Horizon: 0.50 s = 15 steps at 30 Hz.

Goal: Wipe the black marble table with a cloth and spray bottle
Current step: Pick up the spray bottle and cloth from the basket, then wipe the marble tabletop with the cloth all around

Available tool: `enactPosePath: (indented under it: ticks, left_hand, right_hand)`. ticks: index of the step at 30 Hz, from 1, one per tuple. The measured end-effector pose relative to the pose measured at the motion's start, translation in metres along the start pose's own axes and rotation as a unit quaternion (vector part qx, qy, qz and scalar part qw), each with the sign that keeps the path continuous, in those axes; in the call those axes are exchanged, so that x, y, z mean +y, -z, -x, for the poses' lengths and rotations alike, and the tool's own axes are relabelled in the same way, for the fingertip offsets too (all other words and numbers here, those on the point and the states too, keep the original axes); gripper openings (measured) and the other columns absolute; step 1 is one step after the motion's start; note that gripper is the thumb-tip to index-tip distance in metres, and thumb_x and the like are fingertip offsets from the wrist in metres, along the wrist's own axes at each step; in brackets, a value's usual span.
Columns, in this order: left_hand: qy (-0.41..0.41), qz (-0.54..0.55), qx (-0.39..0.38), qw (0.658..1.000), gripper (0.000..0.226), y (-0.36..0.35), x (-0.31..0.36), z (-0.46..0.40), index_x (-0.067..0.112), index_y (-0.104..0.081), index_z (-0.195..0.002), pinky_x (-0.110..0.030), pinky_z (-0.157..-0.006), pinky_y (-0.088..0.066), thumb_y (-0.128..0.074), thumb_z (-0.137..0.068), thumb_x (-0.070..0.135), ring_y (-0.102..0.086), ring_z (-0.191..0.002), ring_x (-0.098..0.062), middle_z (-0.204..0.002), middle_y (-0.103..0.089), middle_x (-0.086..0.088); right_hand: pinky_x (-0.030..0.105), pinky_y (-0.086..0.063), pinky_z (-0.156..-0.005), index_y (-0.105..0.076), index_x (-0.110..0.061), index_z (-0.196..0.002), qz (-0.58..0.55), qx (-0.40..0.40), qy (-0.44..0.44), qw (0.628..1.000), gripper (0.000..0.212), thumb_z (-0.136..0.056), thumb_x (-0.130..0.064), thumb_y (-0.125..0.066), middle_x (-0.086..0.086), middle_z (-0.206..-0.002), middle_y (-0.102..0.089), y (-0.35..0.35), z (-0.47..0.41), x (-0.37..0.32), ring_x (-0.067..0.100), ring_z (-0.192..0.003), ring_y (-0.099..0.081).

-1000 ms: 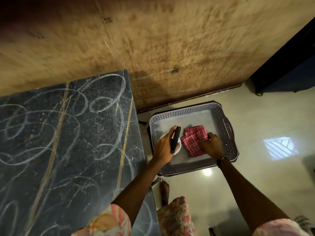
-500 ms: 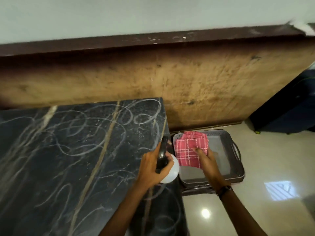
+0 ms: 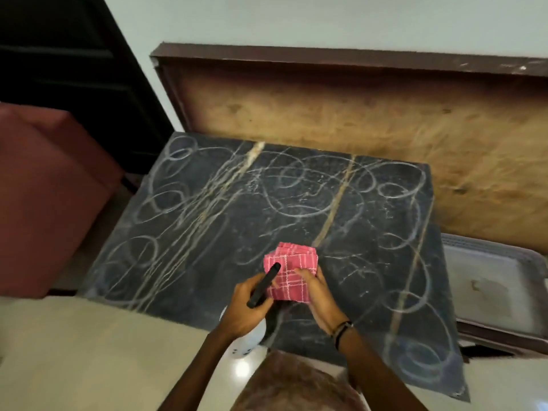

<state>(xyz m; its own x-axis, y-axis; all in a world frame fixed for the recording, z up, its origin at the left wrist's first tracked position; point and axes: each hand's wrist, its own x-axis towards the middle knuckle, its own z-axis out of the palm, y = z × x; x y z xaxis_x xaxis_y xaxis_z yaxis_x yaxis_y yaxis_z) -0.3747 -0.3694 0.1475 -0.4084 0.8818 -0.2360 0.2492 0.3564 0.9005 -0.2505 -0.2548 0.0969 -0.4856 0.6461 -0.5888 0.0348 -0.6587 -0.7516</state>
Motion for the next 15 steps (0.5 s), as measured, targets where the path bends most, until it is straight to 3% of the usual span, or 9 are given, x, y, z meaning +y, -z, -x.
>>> enactPosePath:
  ticks: [2, 5, 7, 9, 11, 13, 15]
  left_hand:
    - [0.029, 0.002, 0.001, 1.000, 0.030, 0.022, -0.017, 0.013, 0.032, -0.059, -0.102, -0.013, -0.078, -0.051, -0.062, -0.077, 0.016, -0.066, -0.089, -0.007, -0.093, -0.070, -0.001]
    - [0.072, -0.007, 0.035, 0.997, 0.020, 0.052, -0.042, 0.032, 0.026, -0.063, -0.089, -0.023, -0.067, -0.048, -0.061, -0.078, 0.010, -0.060, -0.066, -0.014, -0.081, -0.067, -0.013]
    - [0.094, -0.016, 0.051, 0.994, 0.007, 0.067, -0.055, 0.044, 0.016, -0.063, -0.081, -0.026, -0.059, -0.045, -0.060, -0.075, 0.013, -0.052, -0.055, -0.008, -0.070, -0.062, -0.011]
    - [0.115, -0.021, 0.060, 0.991, 0.006, 0.073, -0.066, 0.052, 0.010, -0.063, -0.081, -0.029, -0.052, -0.043, -0.061, -0.076, 0.013, -0.048, -0.048, -0.008, -0.067, -0.061, -0.011]
    - [0.136, -0.028, 0.071, 0.988, 0.009, 0.075, -0.077, 0.056, 0.005, -0.064, -0.081, -0.035, -0.050, -0.040, -0.063, -0.078, 0.014, -0.045, -0.049, -0.014, -0.070, -0.061, -0.024]
    - [0.151, -0.034, 0.066, 0.986, 0.006, 0.075, -0.082, 0.055, 0.003, -0.064, -0.081, -0.033, -0.053, -0.039, -0.064, -0.081, 0.009, -0.046, -0.054, -0.018, -0.074, -0.062, -0.028]
    - [0.160, -0.042, 0.057, 0.985, 0.003, 0.072, -0.084, 0.051, 0.006, -0.065, -0.078, -0.029, -0.058, -0.041, -0.062, -0.080, 0.006, -0.051, -0.058, -0.018, -0.072, -0.063, -0.023]
  right_hand:
    - [0.042, -0.055, -0.090, -0.047, -0.021, -0.132, 0.025, -0.026, -0.019, 0.999, 0.042, -0.092, -0.019, -0.059, 0.010, -0.120, -0.066, -0.025, -0.004, 0.010, 0.025, -0.105, -0.066]
    - [0.043, -0.053, -0.092, -0.048, -0.025, -0.129, 0.055, -0.059, -0.037, 0.996, 0.041, -0.091, -0.021, -0.062, 0.007, -0.118, -0.066, -0.062, -0.010, 0.019, 0.024, -0.106, -0.065]
    - [0.041, -0.053, -0.092, -0.051, -0.025, -0.124, 0.091, -0.083, -0.041, 0.991, 0.033, -0.092, -0.022, -0.061, 0.006, -0.115, -0.068, -0.081, -0.015, 0.025, 0.023, -0.105, -0.065]
    - [0.044, -0.054, -0.087, -0.059, -0.018, -0.111, 0.222, -0.068, -0.006, 0.973, 0.018, -0.094, -0.022, -0.058, 0.009, -0.106, -0.069, -0.090, -0.024, 0.035, 0.025, -0.095, -0.066]
    - [0.047, -0.049, -0.073, -0.061, -0.010, -0.091, 0.362, -0.032, 0.034, 0.931, 0.011, -0.093, -0.019, -0.056, 0.013, -0.083, -0.065, -0.090, -0.034, 0.051, 0.023, -0.074, -0.058]
    - [0.038, -0.039, -0.064, -0.059, -0.007, -0.080, 0.400, -0.005, 0.052, 0.915, 0.014, -0.092, -0.013, -0.054, 0.012, -0.072, -0.057, -0.090, -0.036, 0.057, 0.021, -0.066, -0.048]
    - [0.033, -0.041, -0.066, -0.064, -0.003, -0.086, 0.410, 0.011, 0.072, 0.909, 0.014, -0.093, -0.011, -0.054, 0.014, -0.079, -0.062, -0.091, -0.031, 0.054, 0.021, -0.071, -0.052]
